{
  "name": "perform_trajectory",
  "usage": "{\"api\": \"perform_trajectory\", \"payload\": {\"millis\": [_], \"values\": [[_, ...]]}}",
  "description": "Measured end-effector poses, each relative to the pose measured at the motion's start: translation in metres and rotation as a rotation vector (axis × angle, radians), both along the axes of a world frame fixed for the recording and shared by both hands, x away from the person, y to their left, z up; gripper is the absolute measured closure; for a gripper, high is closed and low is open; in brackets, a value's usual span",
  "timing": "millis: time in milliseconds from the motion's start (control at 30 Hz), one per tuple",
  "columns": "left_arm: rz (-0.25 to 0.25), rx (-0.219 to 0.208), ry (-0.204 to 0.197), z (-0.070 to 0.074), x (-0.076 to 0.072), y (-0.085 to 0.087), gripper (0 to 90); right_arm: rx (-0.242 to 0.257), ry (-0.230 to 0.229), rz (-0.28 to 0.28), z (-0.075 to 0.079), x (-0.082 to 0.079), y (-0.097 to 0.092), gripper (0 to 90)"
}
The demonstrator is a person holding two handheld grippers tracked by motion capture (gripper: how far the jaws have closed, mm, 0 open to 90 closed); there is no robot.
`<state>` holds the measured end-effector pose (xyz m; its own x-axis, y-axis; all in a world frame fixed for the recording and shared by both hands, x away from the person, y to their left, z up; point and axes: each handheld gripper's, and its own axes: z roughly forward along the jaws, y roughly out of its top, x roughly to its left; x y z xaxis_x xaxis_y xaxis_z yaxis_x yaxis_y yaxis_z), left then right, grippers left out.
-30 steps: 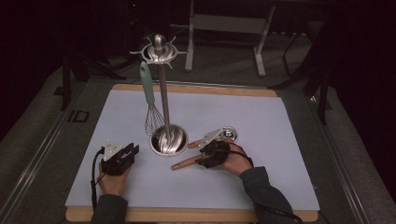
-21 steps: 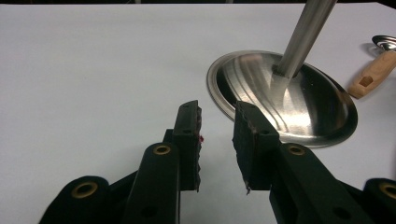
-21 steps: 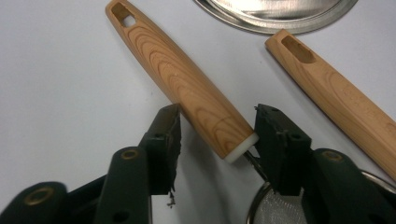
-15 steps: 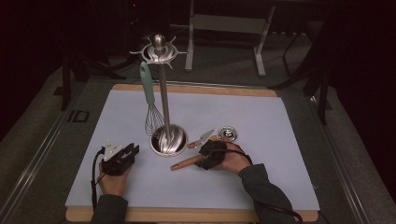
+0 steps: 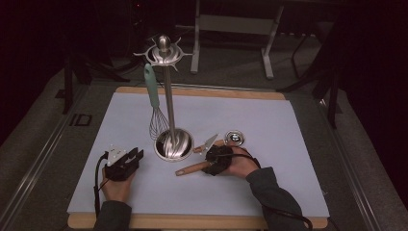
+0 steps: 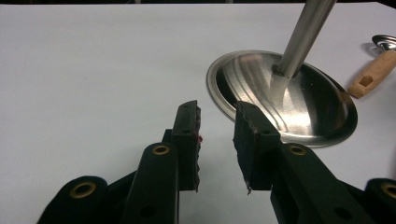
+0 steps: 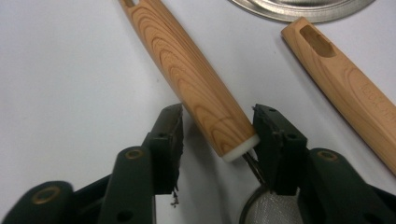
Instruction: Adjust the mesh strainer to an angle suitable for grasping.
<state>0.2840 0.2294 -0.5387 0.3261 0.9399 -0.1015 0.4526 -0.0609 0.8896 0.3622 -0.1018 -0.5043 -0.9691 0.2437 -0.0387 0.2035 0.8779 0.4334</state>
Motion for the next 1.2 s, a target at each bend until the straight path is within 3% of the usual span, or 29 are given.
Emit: {"api": "perform_trajectory", "payload": {"millis": [133,267,333,467,733,867,1067,1200], "values": [[0.000,0.001,0.000,0.000,0.000,0.000,70.6,-0.003,0.002,-0.003,0.003,-0.001,-0.001,58.0],[0.000,-0.002,0.000,0.000,0.000,0.000,70.5,0.009,-0.015,-0.011,0.009,-0.004,-0.006,66.7],[0.000,-0.001,0.001,0.000,0.000,0.000,70.5,-0.014,0.001,-0.018,0.010,-0.005,-0.009,67.5],[0.001,0.001,0.001,0.000,0.000,0.000,70.5,-0.012,0.006,-0.027,0.009,-0.004,-0.011,67.6],[0.000,0.001,0.001,0.000,0.000,0.000,70.5,-0.083,-0.019,0.007,0.012,-0.007,0.003,67.9],[-0.001,0.001,0.001,0.000,0.000,0.000,70.5,-0.147,-0.045,0.030,0.012,-0.010,0.012,67.8],[-0.001,0.002,0.001,0.000,0.000,0.000,70.5,-0.216,-0.026,0.110,0.014,-0.011,0.026,65.5],[-0.002,0.001,0.001,0.000,0.000,0.000,70.5,-0.214,0.016,0.129,0.011,-0.006,0.036,65.1]]}}
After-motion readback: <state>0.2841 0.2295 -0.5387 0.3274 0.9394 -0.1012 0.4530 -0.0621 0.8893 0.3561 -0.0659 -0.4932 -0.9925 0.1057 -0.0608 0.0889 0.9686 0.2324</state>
